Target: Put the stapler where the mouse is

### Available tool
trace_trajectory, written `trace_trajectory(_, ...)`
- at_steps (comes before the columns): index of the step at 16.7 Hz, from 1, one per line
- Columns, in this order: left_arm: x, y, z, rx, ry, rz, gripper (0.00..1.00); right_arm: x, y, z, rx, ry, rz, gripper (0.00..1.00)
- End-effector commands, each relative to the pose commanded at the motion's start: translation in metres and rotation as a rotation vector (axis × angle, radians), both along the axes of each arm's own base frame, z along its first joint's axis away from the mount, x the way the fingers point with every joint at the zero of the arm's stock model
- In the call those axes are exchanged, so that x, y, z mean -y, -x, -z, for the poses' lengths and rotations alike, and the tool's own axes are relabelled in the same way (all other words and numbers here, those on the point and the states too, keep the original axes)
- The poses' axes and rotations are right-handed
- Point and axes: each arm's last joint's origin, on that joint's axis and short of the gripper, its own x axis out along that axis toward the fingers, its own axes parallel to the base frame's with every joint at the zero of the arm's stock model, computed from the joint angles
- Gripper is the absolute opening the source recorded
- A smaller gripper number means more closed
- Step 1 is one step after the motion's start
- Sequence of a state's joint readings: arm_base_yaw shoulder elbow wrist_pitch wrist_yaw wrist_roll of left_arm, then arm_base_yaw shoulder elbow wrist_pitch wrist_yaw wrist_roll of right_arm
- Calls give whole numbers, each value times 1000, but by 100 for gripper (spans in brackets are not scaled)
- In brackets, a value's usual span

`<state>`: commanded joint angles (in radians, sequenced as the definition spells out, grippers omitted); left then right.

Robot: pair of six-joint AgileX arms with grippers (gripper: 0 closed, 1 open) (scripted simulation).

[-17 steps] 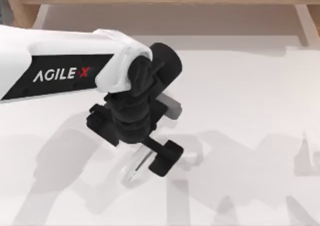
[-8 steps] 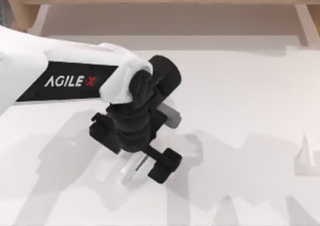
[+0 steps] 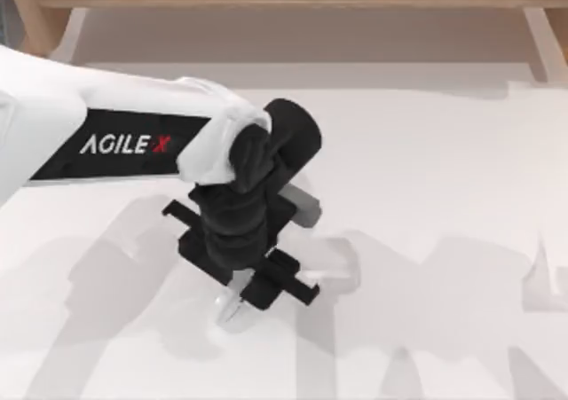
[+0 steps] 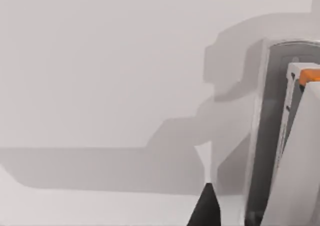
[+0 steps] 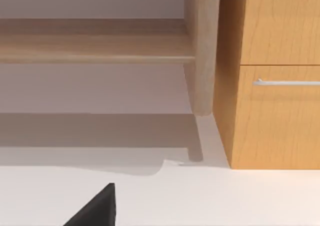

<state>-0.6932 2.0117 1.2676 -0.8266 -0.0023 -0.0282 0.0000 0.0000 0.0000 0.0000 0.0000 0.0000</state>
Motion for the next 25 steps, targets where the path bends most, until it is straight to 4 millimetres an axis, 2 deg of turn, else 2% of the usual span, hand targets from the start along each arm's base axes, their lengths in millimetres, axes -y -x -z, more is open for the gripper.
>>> trace_trajectory(3, 0, 0, 0, 0, 0, 0, 2, 0, 0, 0, 0, 0, 0, 100)
trace_trajectory(4, 0, 0, 0, 0, 0, 0, 0, 0, 0, 0, 0, 0, 0, 100)
trace_trajectory(13, 0, 0, -2, 1, 1, 1, 0, 0, 0, 0, 0, 0, 0, 100)
trace_trajectory(19, 0, 0, -29, -1, -1, 1, 0, 0, 0, 0, 0, 0, 0, 100)
trace_trajectory(25, -2, -3, -30, 1, 1, -1, 0, 0, 0, 0, 0, 0, 0, 100)
